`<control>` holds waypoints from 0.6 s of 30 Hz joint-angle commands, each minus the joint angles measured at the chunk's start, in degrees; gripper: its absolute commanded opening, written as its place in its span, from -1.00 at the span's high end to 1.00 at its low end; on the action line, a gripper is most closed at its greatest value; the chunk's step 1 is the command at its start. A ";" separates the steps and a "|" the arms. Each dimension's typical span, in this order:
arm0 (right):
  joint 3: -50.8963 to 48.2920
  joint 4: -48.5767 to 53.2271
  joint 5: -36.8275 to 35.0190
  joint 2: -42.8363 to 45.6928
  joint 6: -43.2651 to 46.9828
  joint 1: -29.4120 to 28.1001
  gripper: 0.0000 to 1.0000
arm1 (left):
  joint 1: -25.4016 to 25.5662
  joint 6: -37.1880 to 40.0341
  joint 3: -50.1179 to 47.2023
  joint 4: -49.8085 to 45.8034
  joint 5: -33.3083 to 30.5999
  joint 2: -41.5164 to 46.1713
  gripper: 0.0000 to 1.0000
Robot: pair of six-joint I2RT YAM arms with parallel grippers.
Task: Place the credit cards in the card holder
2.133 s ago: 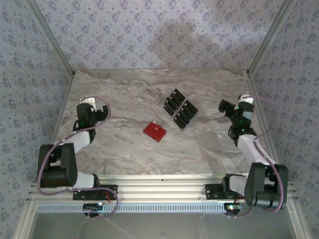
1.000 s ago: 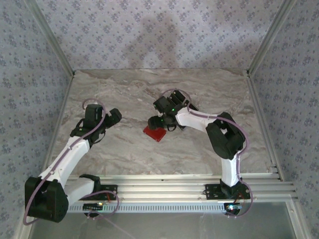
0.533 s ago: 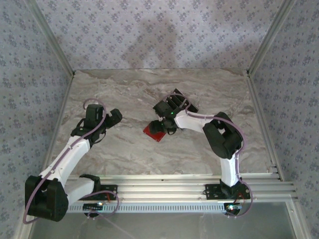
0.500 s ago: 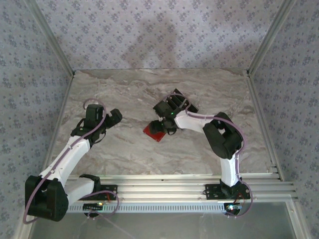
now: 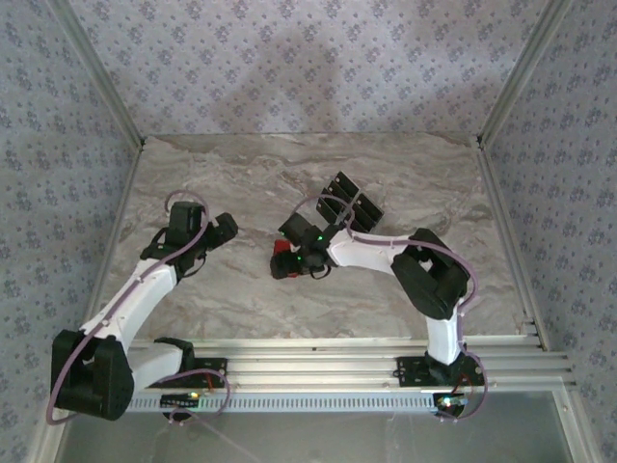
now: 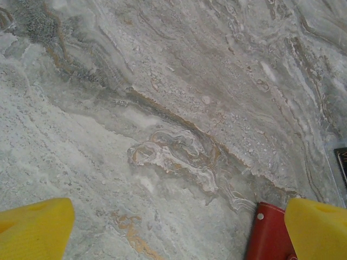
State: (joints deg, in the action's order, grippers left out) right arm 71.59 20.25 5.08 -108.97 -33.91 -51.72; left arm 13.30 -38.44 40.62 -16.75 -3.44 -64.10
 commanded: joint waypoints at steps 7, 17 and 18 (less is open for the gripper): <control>10.54 17.28 -18.54 0.31 -1.67 -0.47 -0.57 | 0.50 -1.16 2.79 -1.70 -1.80 0.11 -0.99; 21.77 22.37 -20.85 -9.28 -8.28 -0.83 -0.20 | 0.50 -4.27 1.48 -1.29 -4.37 0.19 -1.00; 22.60 22.66 -20.88 -10.15 -8.68 -0.96 -0.18 | 0.50 -4.32 1.35 -1.18 -4.46 0.28 -1.00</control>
State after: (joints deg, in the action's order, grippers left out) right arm 91.18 38.72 -13.34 -116.84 -39.53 -52.12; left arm 13.30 -41.56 41.74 -16.99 -6.31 -64.20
